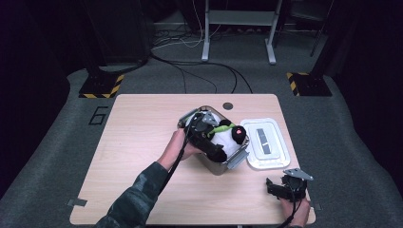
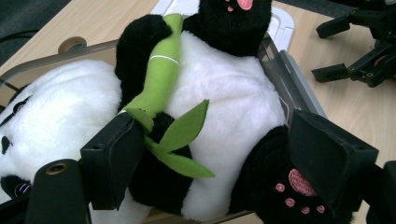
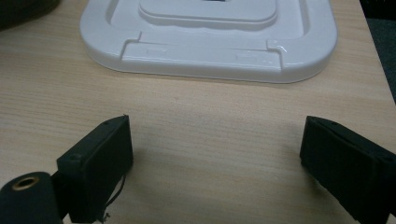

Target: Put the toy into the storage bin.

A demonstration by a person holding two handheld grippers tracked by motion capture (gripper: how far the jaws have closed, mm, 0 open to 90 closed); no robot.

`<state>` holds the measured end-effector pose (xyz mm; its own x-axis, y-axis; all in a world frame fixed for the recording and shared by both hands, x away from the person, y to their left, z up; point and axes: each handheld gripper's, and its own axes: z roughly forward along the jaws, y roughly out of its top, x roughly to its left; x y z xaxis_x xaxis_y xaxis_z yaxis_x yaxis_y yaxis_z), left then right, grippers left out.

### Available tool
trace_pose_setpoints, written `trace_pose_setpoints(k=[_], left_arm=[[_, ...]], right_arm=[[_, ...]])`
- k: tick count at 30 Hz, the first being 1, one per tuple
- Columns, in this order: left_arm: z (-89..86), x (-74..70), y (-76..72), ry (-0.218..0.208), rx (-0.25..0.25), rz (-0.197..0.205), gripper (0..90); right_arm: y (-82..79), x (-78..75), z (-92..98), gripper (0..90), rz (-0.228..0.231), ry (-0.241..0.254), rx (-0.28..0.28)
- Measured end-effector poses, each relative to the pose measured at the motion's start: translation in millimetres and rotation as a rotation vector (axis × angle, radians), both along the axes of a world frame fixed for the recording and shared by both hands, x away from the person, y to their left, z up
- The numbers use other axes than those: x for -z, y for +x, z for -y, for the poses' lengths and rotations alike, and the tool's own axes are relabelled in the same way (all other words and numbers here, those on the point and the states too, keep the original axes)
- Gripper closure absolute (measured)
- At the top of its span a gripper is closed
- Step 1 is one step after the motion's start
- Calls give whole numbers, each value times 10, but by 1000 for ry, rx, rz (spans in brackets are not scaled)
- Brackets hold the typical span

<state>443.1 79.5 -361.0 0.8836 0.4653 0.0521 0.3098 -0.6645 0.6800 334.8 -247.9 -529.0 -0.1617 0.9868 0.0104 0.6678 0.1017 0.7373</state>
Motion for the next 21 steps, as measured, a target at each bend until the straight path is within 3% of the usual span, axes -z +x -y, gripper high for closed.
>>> trace_pose_setpoints(k=[13, 21], left_arm=[[104, 135, 5, 35, -29, 11, 183], [-28, -20, -54, -4, -27, 14, 184]], right_arm=[[0, 0, -1, 86, 0, 0, 1], [0, 0, 0, 87, 0, 1, 0]])
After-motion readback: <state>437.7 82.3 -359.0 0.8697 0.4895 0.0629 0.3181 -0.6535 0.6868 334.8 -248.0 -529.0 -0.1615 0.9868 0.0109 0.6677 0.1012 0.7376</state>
